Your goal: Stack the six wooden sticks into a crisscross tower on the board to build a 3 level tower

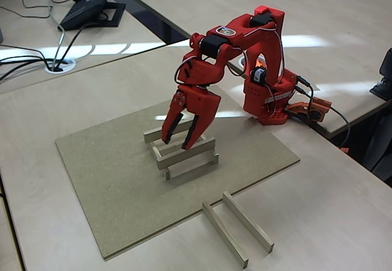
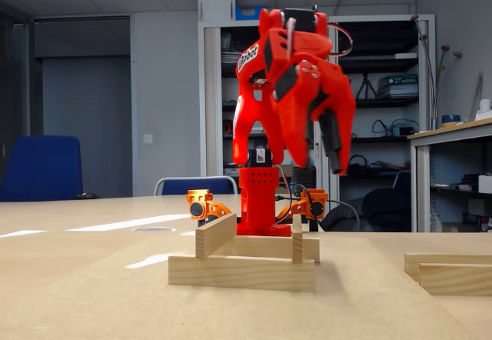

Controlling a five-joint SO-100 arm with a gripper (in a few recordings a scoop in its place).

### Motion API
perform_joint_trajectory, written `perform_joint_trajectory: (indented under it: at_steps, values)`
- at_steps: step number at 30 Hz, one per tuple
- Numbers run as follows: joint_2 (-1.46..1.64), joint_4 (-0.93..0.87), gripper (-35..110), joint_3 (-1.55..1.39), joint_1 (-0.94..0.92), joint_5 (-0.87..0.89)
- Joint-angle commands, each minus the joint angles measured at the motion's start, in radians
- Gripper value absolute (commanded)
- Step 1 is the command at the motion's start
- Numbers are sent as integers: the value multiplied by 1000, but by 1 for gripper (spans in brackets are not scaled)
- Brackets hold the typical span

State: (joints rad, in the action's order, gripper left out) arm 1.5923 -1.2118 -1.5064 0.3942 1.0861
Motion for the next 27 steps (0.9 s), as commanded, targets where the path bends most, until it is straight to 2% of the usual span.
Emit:
perform_joint_trajectory:
  at_steps: [1, 8, 15, 27]
  values:
    - [57, -44, 10, 40, 92, -78]
    - [-3, -178, 2, 141, 249, -189]
    - [-209, -370, 0, 396, 360, -262]
    - [-462, -445, 3, 577, 483, -305]
